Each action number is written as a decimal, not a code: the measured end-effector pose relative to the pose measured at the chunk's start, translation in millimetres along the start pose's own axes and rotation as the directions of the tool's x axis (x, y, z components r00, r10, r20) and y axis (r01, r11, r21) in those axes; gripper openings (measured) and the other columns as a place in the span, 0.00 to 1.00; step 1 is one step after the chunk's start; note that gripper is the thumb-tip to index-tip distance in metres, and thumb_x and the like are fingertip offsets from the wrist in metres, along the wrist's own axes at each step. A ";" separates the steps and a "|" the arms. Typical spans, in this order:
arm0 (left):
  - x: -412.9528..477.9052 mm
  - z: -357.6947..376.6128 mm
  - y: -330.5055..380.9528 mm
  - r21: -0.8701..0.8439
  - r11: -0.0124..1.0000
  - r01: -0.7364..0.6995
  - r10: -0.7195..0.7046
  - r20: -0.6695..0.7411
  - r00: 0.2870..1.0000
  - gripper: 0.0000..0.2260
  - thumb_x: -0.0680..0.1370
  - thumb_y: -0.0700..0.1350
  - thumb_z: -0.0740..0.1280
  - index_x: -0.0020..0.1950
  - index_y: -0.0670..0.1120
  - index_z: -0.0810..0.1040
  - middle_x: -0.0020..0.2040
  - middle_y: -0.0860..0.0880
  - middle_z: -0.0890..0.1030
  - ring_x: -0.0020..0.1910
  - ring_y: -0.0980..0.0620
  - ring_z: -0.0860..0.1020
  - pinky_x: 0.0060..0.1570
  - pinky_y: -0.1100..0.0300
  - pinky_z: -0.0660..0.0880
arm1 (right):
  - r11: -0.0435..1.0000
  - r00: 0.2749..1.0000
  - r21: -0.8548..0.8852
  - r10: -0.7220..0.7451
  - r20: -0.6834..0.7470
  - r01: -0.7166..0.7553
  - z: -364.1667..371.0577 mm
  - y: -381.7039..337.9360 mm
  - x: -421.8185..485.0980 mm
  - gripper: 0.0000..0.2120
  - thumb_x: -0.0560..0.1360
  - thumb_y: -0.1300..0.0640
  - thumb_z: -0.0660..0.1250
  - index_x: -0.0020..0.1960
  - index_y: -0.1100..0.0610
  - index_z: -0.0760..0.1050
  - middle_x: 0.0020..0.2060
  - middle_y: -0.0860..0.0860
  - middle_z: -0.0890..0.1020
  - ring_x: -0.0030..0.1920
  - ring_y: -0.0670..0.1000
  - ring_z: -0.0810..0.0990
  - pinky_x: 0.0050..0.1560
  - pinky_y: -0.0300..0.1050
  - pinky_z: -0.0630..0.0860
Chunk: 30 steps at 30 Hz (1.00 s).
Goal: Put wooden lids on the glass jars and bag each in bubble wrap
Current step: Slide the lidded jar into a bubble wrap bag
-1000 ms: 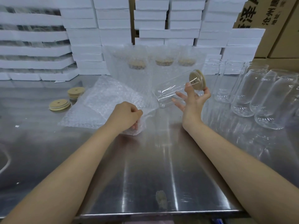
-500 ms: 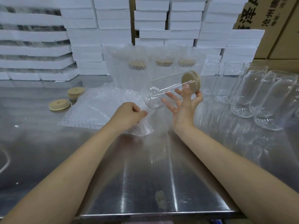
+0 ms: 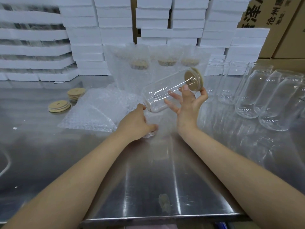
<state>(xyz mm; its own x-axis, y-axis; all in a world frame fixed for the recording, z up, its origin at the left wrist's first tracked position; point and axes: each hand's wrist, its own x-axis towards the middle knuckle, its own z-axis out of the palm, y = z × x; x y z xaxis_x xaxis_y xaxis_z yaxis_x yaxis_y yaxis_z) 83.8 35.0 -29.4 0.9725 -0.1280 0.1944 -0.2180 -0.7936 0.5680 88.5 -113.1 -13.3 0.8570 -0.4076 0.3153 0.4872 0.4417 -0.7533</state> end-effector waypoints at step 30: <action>-1.4 -25.0 3.2 0.176 0.880 -0.442 0.475 -0.340 0.811 0.36 0.70 0.61 0.71 0.74 0.52 0.65 0.71 0.51 0.65 0.71 0.52 0.61 0.69 0.62 0.56 | 0.986 0.990 -0.158 0.038 -0.139 -0.060 3.4 1.8 1.6 0.29 0.73 0.54 0.74 0.58 0.52 0.54 0.53 0.52 0.68 0.48 0.52 0.82 0.43 0.54 0.84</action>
<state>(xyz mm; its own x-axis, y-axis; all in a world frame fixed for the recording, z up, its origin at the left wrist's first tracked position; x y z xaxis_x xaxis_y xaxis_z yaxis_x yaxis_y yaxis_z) 79.6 47.6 -7.9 0.6577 -0.2786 0.6999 -0.6071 -0.7461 0.2735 91.3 -110.3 -12.2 0.8431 -0.4977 0.2034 0.4024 0.3331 -0.8527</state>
